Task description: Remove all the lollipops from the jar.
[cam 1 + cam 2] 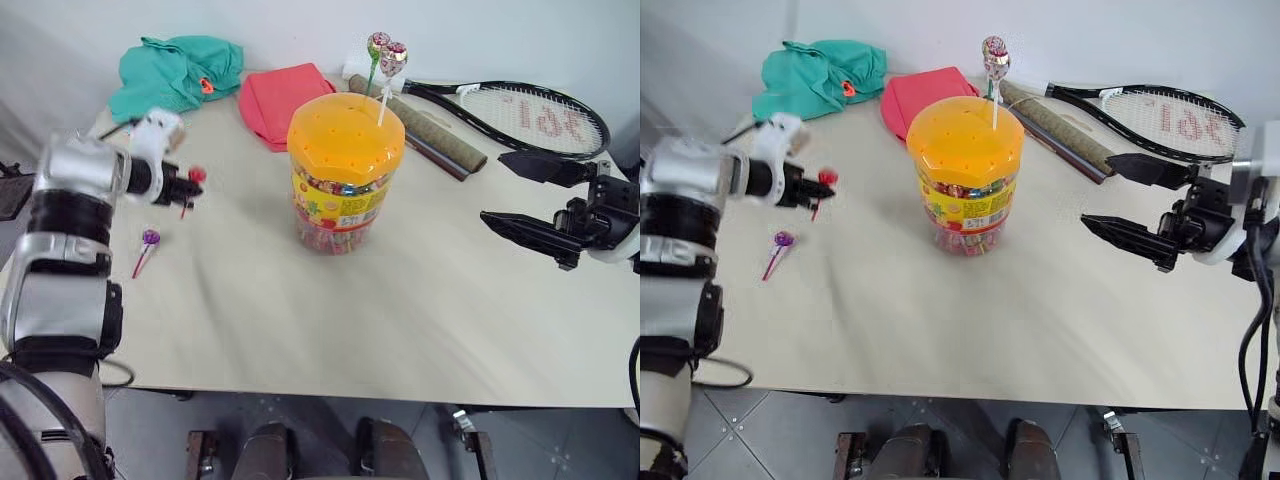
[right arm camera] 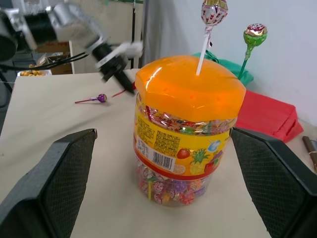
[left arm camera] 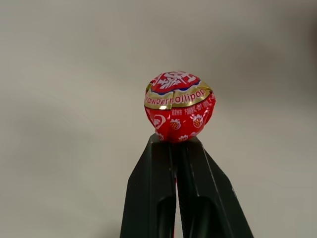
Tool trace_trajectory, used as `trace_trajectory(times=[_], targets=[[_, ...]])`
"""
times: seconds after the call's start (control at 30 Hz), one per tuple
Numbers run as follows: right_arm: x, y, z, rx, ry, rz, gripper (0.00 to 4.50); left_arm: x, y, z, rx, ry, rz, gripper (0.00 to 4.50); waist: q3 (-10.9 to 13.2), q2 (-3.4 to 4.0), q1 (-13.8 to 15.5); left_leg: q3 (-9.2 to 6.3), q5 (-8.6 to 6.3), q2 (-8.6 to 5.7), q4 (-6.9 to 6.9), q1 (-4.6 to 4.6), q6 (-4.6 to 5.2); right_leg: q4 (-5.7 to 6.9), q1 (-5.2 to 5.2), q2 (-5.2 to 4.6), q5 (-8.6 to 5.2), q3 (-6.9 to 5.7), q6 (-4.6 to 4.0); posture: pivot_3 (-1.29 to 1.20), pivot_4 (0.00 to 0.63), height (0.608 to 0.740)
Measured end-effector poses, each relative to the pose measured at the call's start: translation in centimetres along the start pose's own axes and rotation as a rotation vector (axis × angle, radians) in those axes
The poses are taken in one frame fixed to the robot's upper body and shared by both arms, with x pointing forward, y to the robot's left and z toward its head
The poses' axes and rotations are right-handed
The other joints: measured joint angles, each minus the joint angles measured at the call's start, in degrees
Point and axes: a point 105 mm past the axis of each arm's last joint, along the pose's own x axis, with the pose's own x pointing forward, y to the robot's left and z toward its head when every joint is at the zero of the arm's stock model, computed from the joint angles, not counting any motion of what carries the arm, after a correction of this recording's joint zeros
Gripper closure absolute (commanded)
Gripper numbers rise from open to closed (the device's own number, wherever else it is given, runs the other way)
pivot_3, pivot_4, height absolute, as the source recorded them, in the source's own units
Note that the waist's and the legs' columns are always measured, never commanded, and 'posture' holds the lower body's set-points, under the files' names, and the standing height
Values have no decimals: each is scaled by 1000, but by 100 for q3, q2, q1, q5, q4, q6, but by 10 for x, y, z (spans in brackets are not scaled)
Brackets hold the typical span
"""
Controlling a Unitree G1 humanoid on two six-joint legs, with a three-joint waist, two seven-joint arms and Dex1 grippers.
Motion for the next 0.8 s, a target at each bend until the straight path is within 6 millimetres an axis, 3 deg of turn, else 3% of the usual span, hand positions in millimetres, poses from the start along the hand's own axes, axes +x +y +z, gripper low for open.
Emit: trace_trajectory(times=[0.17,0.37,0.67,0.8], targets=[[5,-2,0,2,1,26,0,-19,-16,-16,16,51,-25,4481,0,-1,13,-3,0,1,4,0,-1,2,1,-1,0,4,0,0,150,740],[7,-3,-1,6,0,38,0,-28,-30,-58,-32,186,-69,2762,1,-1,4,-1,0,3,6,1,-1,3,1,-1,-1,7,-1,0,150,740],[8,-2,-2,10,-4,45,0,-50,-33,-47,14,135,-68,21,1,-1,23,-1,-1,1,6,1,-2,4,2,-3,-1,8,-2,0,150,740],[9,-5,-3,0,10,16,0,-61,-34,-24,61,12,-92,21,0,-1,23,0,-1,1,6,1,-2,4,1,-3,-1,7,-2,0,150,740]])
